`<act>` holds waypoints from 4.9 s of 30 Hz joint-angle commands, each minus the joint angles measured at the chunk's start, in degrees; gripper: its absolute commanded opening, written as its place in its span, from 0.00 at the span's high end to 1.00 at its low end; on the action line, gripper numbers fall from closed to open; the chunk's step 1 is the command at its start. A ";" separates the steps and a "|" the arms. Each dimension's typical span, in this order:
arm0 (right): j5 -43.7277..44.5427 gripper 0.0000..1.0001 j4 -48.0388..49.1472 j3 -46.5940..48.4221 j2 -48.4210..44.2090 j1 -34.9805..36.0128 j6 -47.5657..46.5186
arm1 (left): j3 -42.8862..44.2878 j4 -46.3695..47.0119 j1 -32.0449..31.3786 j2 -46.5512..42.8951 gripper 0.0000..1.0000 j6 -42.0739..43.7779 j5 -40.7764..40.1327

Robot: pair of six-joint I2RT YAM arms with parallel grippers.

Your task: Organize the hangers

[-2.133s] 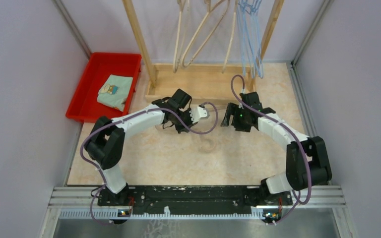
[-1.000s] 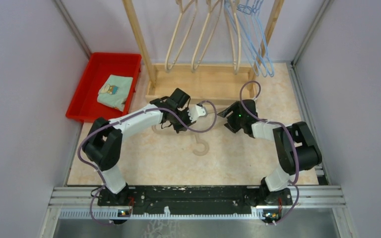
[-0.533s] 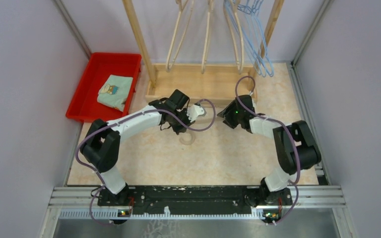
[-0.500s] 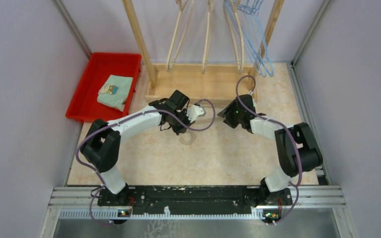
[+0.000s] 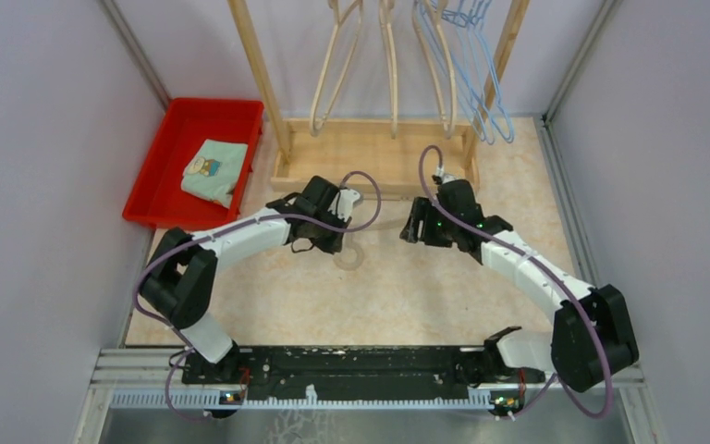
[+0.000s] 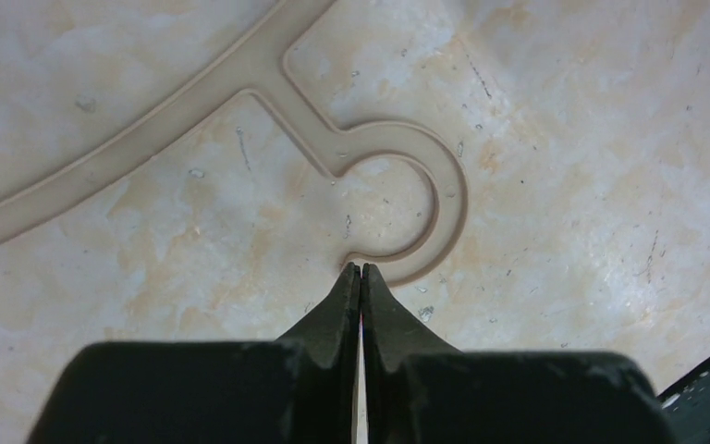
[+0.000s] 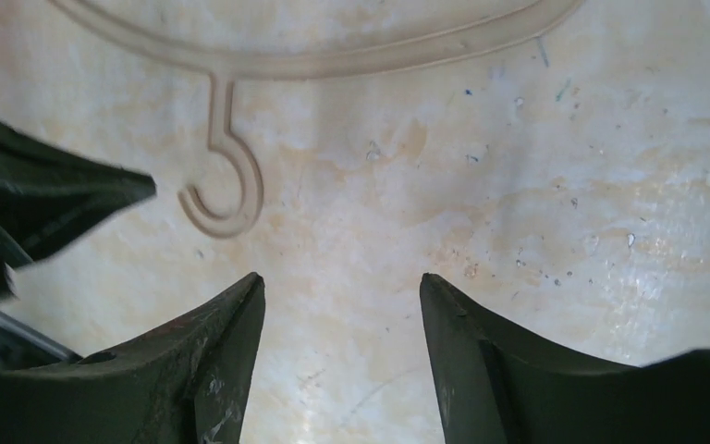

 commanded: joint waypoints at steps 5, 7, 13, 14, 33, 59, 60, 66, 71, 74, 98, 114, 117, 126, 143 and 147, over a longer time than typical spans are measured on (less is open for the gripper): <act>-1.21 0.36 -4.92 9.48 8.02 4.89 -26.71 | -3.74 4.00 3.20 -5.39 0.95 -13.23 -3.79; 2.23 0.36 -4.33 11.42 9.87 6.45 -31.21 | -4.53 4.42 3.57 -6.53 0.92 -14.64 -4.87; 5.96 0.35 -4.45 18.38 18.49 8.40 -43.86 | -7.16 7.02 3.70 -8.43 0.91 -17.40 -6.50; 6.80 0.35 -4.33 19.47 19.64 8.98 -46.22 | -7.54 7.33 3.75 -8.48 0.91 -17.66 -6.60; 2.82 0.34 -7.06 35.02 43.24 8.78 -67.39 | -11.87 9.80 5.86 -16.35 0.90 -23.45 -9.43; -0.22 0.35 -8.30 30.48 36.78 10.18 -63.17 | -19.87 11.38 13.69 -25.26 0.38 -28.37 -10.28; -0.11 0.35 -7.88 29.94 36.61 10.29 -63.20 | -20.00 11.38 13.86 -25.28 0.35 -28.26 -10.18; 0.89 0.36 -8.97 33.43 36.14 10.71 -63.11 | -20.77 11.37 14.50 -27.03 0.14 -28.55 -9.99; 2.79 0.35 -9.27 35.83 33.76 11.86 -63.74 | -21.96 11.37 14.85 -27.65 0.09 -28.96 -10.30; 1.95 0.35 -10.03 36.50 32.14 12.20 -63.26 | -22.21 11.46 15.02 -27.77 0.02 -29.17 -10.55; -1.86 0.40 -9.64 30.79 40.05 13.61 -59.40 | -23.21 7.65 18.85 -32.35 0.00 -30.60 -12.79; 1.65 1.00 -10.92 26.51 43.31 14.17 -48.55 | -24.54 7.65 20.13 -34.92 0.00 -30.69 -13.50; -4.32 1.00 -12.56 28.30 43.39 14.22 -43.27 | -24.01 6.74 20.26 -35.07 0.00 -29.98 -14.04; -14.83 1.00 -14.12 33.19 38.30 15.41 -31.05 | -24.12 6.82 20.22 -38.81 0.00 -30.18 -13.76; -23.26 1.00 -10.85 32.90 35.88 15.17 -24.24 | -32.62 12.21 20.18 -40.08 0.00 -35.95 -1.16; -24.11 1.00 -10.78 32.94 35.84 15.12 -23.93 | -36.44 17.46 20.14 -41.01 0.00 -39.84 1.37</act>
